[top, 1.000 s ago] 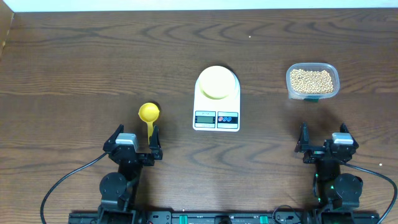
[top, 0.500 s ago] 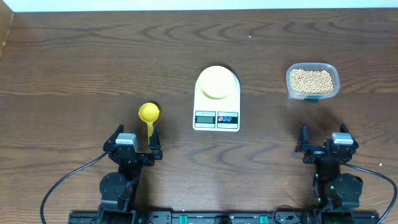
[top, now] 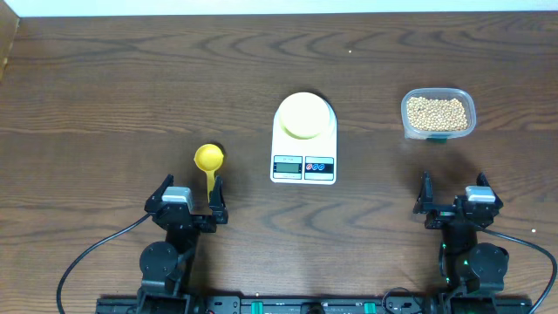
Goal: Scoop item into bowl and weigh 50g on scale
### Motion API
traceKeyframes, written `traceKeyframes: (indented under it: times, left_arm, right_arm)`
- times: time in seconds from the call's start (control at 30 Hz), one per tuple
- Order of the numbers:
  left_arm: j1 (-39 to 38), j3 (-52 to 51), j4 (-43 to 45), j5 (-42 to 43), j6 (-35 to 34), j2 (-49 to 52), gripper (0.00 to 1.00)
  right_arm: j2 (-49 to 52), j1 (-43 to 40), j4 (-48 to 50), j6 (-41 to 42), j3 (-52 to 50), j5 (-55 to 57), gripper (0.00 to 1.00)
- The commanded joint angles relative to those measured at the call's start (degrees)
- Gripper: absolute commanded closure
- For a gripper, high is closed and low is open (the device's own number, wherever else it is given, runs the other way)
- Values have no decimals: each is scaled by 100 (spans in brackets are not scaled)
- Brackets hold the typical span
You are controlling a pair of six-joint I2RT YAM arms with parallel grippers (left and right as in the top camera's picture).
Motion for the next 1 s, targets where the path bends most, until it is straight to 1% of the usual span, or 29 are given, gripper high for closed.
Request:
traceKeyframes:
  times: [0.0,0.97]
  left_arm:
    - [9,-116,-177,-90,-31,-33,2]
    - [9,-116,-179,-201,-33,-33,2]
  right_arm:
    - [-39,39,-22,98,-9,48,1]
    - [-39,39,-20,98,-9,48,1]
